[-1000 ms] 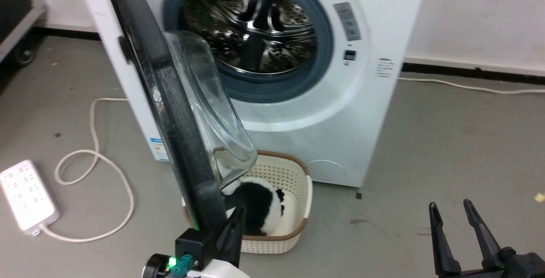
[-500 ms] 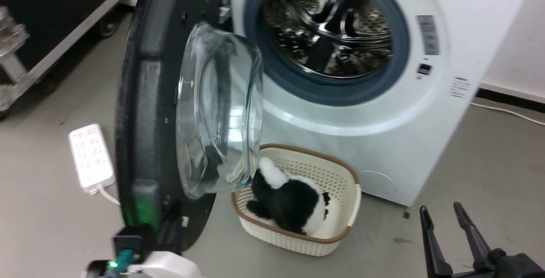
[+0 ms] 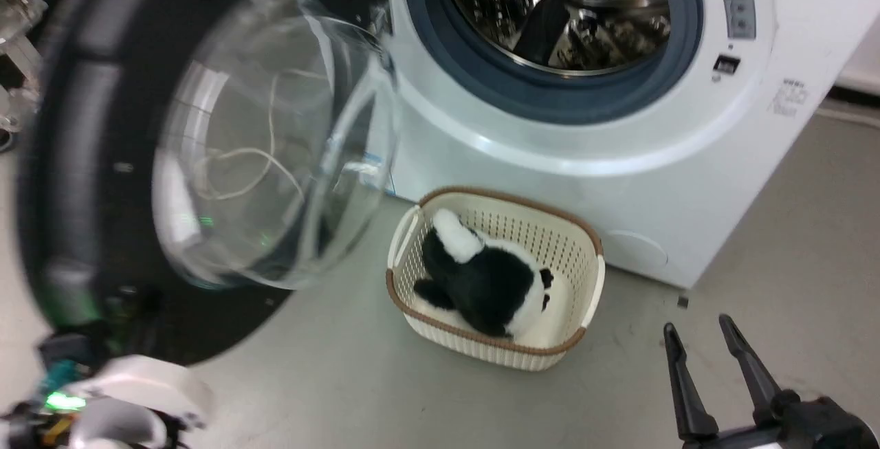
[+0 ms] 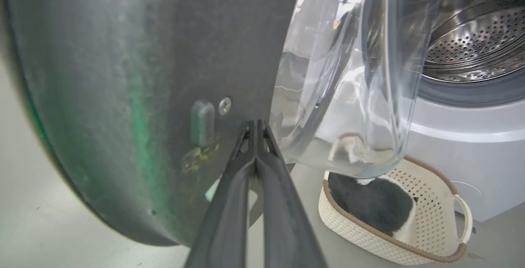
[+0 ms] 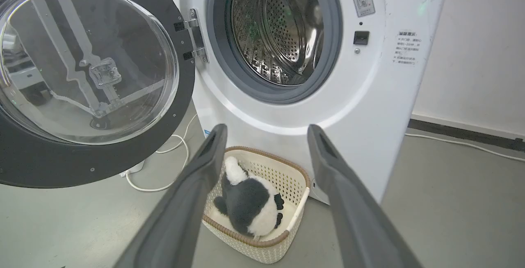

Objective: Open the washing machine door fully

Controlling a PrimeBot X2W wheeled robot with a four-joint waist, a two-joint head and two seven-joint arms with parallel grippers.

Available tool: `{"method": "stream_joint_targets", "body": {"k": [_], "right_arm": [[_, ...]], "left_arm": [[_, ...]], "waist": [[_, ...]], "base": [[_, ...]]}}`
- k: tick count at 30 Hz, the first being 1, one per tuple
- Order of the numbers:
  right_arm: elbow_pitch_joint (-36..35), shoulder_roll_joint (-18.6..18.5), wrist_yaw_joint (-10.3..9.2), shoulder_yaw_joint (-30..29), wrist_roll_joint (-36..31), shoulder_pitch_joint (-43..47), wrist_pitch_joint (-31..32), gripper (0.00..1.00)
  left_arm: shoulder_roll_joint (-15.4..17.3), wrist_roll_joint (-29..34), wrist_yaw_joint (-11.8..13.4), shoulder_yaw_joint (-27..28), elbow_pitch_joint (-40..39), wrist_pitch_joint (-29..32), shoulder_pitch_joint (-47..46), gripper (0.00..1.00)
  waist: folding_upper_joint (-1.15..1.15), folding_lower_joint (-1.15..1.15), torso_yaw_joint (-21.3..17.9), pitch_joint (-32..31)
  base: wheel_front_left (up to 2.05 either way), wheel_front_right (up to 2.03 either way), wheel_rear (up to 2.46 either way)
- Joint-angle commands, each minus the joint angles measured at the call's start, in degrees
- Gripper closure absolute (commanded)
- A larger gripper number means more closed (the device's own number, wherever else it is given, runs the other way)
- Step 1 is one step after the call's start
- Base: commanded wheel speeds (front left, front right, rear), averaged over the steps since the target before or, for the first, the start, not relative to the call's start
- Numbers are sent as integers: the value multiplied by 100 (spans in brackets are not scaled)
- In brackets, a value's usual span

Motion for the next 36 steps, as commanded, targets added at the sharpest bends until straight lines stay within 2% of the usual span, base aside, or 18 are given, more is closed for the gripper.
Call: {"method": "stream_joint_targets", "body": {"k": [1,7,8,10,11,17,22,27,30,36], "right_arm": [[-16,-27,5,6,-39,-142,-26,0],[-44,-142,5,-27,-73,-307,-26,0],[-49,-177,5,-17,-84,-353,-26,0],[-46,-196,5,-19,-81,-374,-26,0],[-39,-226,5,-31,-73,-411,-26,0],[-38,-246,5,-48,-80,-467,-26,0],[21,-236,5,-67,-64,-502,-26,0],[89,-179,5,-148,-68,-475,-26,0],[98,-135,5,-188,-71,-433,-26,0],[49,-57,5,-375,-135,-294,-26,0]], "left_arm": [[139,-96,-15,166,149,-4,-169,100],[531,-415,-143,610,794,5,-617,100],[691,-490,-170,754,1086,-30,-813,100],[750,-534,-178,822,1221,-48,-900,100],[883,-626,-226,959,1492,-111,-1056,100],[1032,-674,-329,1057,1988,-422,-1332,100],[988,-609,-382,977,2226,-745,-1431,100],[908,-450,-396,889,2084,-1037,-1355,100],[806,-316,-414,801,1744,-1124,-1186,100],[368,18,-346,413,693,-1173,-589,100]], "waist": [[0,-1,-108,220],[0,-1,-216,558],[0,-1,-249,644],[0,-1,-264,680],[0,-1,-289,740],[0,-1,-319,832],[0,-1,-325,759],[0,-1,-338,458],[0,-1,-386,213],[0,-1,-553,-299]], "base": [[0,0,0],[0,0,0],[0,0,0],[0,0,0],[0,0,0],[0,0,0],[0,0,0],[0,0,0],[0,0,0],[0,0,0]]}}
